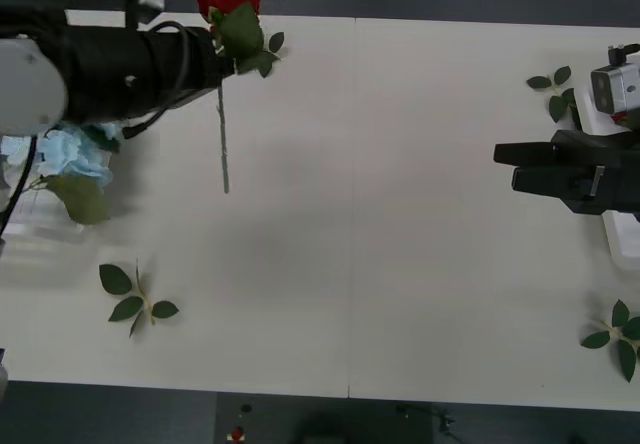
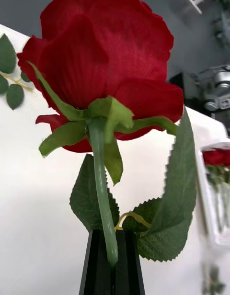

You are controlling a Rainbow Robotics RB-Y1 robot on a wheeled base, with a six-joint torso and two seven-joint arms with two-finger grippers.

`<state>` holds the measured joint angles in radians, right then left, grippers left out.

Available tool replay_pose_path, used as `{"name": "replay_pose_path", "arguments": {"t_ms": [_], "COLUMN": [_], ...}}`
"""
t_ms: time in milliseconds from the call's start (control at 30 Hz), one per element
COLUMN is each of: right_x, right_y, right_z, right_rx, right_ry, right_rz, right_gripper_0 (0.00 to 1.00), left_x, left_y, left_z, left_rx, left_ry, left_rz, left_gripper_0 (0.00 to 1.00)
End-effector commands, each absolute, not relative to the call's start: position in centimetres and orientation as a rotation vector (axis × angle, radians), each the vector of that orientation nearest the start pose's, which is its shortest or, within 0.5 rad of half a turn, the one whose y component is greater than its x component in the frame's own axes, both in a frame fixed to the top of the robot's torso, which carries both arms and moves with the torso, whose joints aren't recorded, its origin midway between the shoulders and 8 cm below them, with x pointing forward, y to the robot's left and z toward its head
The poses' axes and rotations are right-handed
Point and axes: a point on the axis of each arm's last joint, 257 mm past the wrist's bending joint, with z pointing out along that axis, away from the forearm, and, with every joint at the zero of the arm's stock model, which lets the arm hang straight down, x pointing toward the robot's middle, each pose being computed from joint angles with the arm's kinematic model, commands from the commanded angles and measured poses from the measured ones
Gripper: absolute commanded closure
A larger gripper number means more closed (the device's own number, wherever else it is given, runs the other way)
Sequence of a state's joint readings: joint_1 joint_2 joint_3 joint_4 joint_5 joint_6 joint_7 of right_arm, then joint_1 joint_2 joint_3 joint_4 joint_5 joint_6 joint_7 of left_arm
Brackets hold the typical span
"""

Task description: Put the red flowers into the right box and the blue flowers into the left box

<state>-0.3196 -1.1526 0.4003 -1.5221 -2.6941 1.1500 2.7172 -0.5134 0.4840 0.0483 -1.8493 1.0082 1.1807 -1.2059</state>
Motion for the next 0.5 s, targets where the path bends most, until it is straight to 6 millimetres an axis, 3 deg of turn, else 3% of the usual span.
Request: {"name": "replay_pose_path", "arguments": {"t_ms": [33, 167, 267, 400, 500], "right_x": [38.6, 38.0, 37.8, 37.6, 37.5], "right_y": [-16.8, -16.3, -16.0, -15.9, -15.8], "right_z": [-7.2, -7.1, -7.1, -7.1, -7.2], "right_rx": [-0.843, -0.853, -0.855, -0.857, -0.858], "right_ry": [1.652, 1.647, 1.642, 1.641, 1.642], "right_rz": [1.384, 1.393, 1.397, 1.401, 1.404], "right_gripper_0": [0.0, 0.0, 0.0, 0.0, 0.0], "left_x": [52.0, 51.0, 50.3, 50.1, 49.7], "left_y": [11.8, 11.1, 8.9, 6.0, 3.0], "left_z": [-4.0, -4.6, -5.2, -4.6, -2.9], "left_rx": [0.353, 0.623, 0.808, 0.851, 0.784], "left_ry": [1.989, 1.846, 1.673, 1.484, 1.331], "left_rz": [-0.935, -0.975, -1.029, -1.12, -1.235], "left_gripper_0": [1.0, 1.0, 1.0, 1.0, 1.0]}}
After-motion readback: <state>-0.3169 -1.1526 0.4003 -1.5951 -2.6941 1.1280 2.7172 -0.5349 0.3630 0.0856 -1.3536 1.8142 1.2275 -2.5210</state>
